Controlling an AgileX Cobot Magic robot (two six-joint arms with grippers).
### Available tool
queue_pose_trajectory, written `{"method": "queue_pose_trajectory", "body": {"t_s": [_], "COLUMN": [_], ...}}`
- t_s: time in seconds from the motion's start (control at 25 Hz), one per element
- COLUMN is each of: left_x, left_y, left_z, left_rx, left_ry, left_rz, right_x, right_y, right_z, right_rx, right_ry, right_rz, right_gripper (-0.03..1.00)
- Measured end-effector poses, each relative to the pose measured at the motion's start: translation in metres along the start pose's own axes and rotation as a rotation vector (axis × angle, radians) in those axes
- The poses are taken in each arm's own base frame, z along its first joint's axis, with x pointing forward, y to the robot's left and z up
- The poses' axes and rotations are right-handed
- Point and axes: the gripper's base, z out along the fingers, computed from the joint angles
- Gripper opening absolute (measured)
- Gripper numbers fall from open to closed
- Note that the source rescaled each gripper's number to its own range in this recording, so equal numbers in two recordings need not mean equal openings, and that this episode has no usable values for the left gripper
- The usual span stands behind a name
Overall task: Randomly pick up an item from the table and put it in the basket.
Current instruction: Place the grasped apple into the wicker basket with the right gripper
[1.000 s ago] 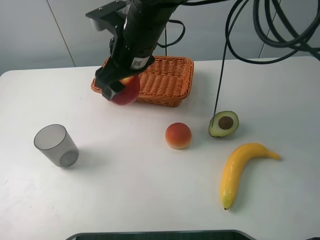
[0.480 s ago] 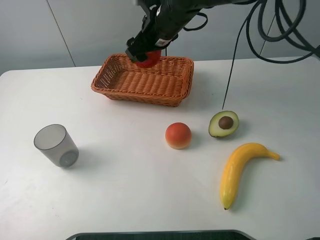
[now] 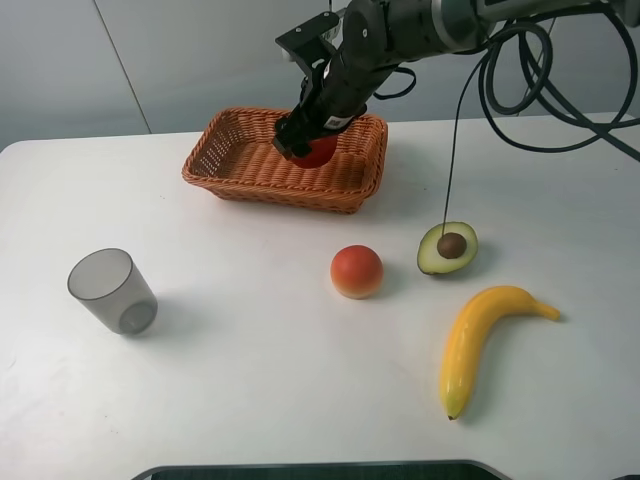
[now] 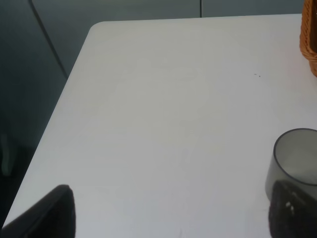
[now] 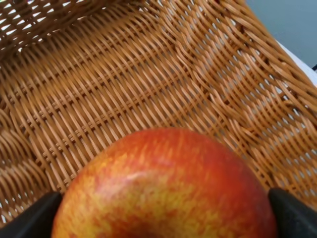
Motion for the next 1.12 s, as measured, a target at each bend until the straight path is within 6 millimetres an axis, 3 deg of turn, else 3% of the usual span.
{"method": "queue_pose_trajectory", "body": {"t_s": [0.12,0.16,0.24,0.28,0.36,0.72,1.0,1.12], "left_x": [0.0,0.0,0.0,0.0,0.0,0.0,0.0,0.0], "left_y": [0.0,0.0,0.0,0.0,0.0,0.0,0.0,0.0], "left_z": [0.0,0.0,0.0,0.0,0.0,0.0,0.0,0.0], "left_rx": [0.0,0.0,0.0,0.0,0.0,0.0,0.0,0.0], "left_ry": [0.0,0.0,0.0,0.0,0.0,0.0,0.0,0.0], "left_rz": [0.0,0.0,0.0,0.0,0.0,0.0,0.0,0.0], "right_x": [0.0,0.0,0.0,0.0,0.0,0.001,-0.011,-0.008], "right_y": [0.0,0.0,0.0,-0.001,-0.001,0.0,0.001,-0.006], "right_z": [0.0,0.0,0.0,0.0,0.0,-0.005,-0.057,-0.081], "right_rx": [0.001,0.001,0.001,0.002,0.003,-0.007,-0.024,-0.011], "right_ry": [0.0,0.0,0.0,-0.002,-0.005,0.028,0.086,0.105], "right_rz": [0.01,0.01,0.015,0.015,0.017,0.024,0.156,0.304], "right_gripper": [0.02,0.11,0.74,0.87,0.98,0.99,1.0,1.0]}}
